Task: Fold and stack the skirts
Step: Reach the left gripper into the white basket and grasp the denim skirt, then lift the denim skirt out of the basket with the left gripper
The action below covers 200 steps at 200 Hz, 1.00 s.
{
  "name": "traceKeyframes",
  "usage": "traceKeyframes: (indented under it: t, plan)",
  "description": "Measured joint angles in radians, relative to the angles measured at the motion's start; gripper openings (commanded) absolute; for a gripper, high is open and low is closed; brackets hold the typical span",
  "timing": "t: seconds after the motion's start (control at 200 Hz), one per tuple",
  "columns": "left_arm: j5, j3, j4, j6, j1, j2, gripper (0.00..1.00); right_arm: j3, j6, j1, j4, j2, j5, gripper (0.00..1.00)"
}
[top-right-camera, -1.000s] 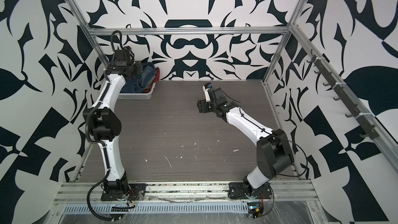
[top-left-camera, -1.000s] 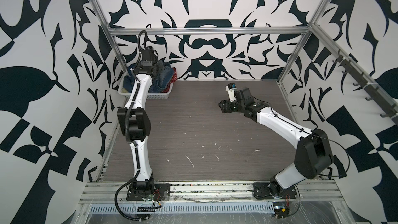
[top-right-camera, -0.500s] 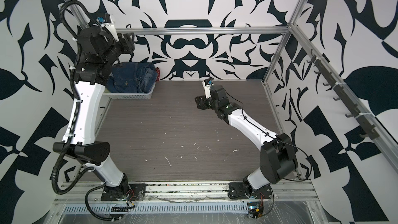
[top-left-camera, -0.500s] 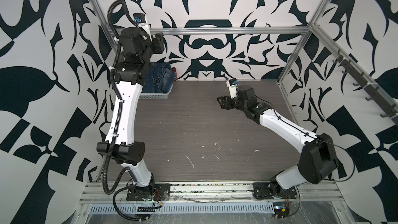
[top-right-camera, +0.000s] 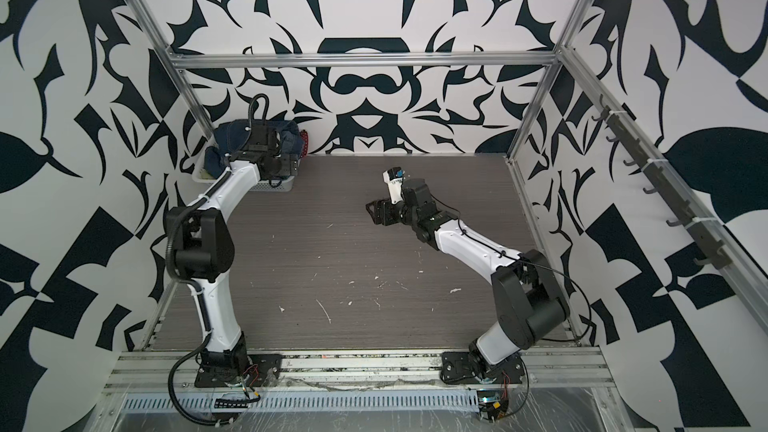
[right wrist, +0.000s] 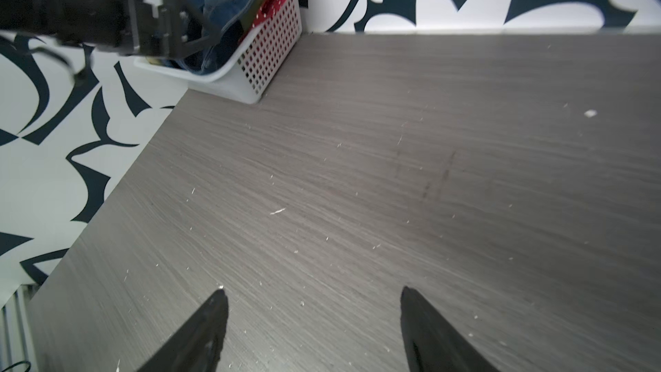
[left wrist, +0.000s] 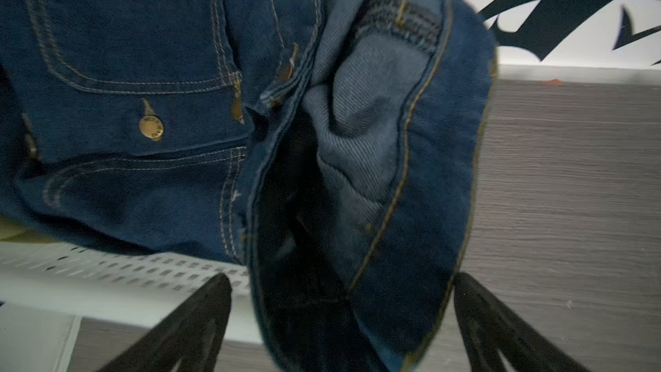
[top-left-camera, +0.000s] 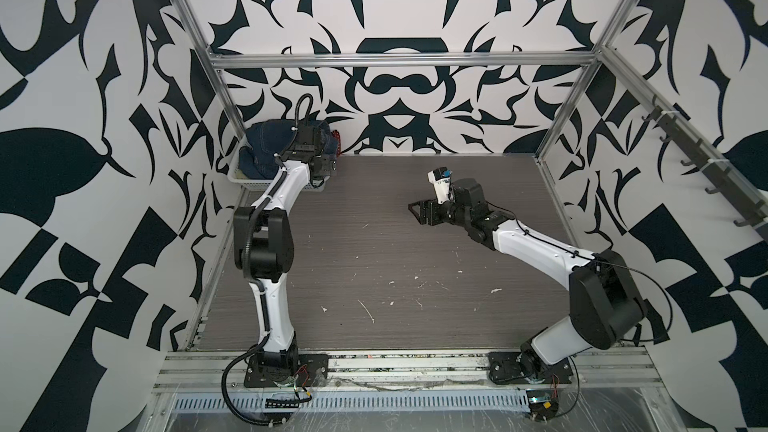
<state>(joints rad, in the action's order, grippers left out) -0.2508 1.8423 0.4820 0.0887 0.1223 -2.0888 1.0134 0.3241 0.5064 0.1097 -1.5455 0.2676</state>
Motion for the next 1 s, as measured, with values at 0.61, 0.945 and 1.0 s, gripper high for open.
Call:
traceKeyframes:
  t: [0.61, 0.945, 1.0]
  plan:
    - [-0.068, 0.161, -0.011, -0.017, -0.009, -0.139, 0.00, -0.003, 0.010, 0.006, -0.042, 0.054, -0.018, 0.76]
    - [-0.144, 0.147, 0.016, -0.061, -0.013, 0.031, 0.00, 0.008, 0.009, 0.006, -0.052, 0.054, -0.018, 0.76]
    - [-0.156, 0.159, 0.021, -0.077, -0.013, 0.081, 0.00, 0.019, 0.009, 0.006, -0.060, 0.054, -0.018, 0.76]
